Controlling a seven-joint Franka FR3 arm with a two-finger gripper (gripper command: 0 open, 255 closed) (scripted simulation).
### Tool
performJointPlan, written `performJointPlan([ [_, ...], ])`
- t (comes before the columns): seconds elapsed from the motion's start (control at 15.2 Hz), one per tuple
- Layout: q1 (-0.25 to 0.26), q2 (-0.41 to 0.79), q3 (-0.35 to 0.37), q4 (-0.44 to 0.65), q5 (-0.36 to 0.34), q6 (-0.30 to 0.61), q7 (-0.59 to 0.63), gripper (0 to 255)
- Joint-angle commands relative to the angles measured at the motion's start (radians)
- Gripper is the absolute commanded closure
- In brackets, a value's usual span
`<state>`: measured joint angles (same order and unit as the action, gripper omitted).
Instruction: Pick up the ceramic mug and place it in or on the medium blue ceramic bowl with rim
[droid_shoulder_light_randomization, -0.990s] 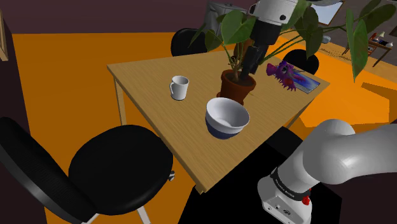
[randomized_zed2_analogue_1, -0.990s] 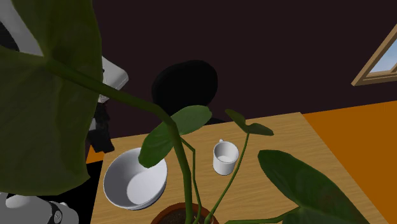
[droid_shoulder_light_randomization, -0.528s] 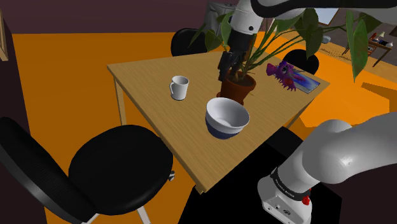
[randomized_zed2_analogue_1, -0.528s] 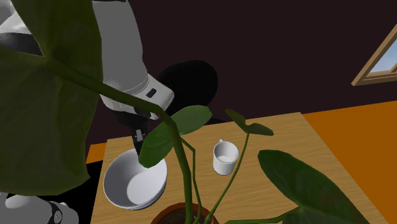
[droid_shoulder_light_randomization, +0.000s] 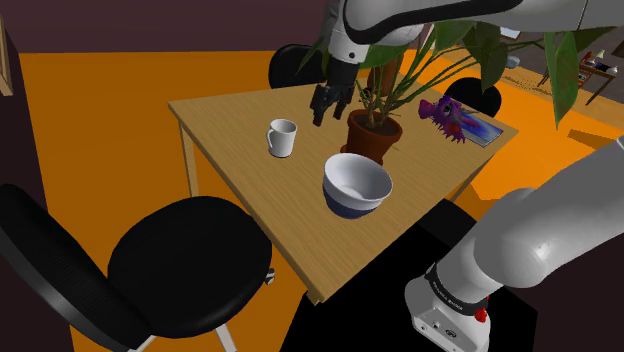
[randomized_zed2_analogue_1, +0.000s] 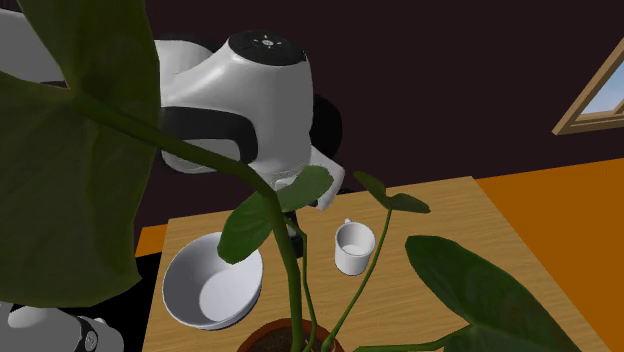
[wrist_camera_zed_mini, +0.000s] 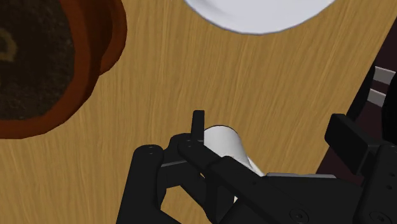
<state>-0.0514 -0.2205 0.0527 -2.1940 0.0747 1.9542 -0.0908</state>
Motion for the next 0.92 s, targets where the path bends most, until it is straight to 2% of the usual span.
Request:
performJointPlan([
  [0.0,-0.006,0.079,-0.005,0.044,-0.002,0.039,0.0,0],
  [0.4,-0.018,0.303,-0.015,0.207,-0.004,0.111,0.01,0],
  [0.73,-0.026,0.493,-0.025,0.381,-0.003,0.137,0.018,0],
  [0.86,-0.027,0.518,-0.025,0.395,-0.003,0.149,0.019,0],
])
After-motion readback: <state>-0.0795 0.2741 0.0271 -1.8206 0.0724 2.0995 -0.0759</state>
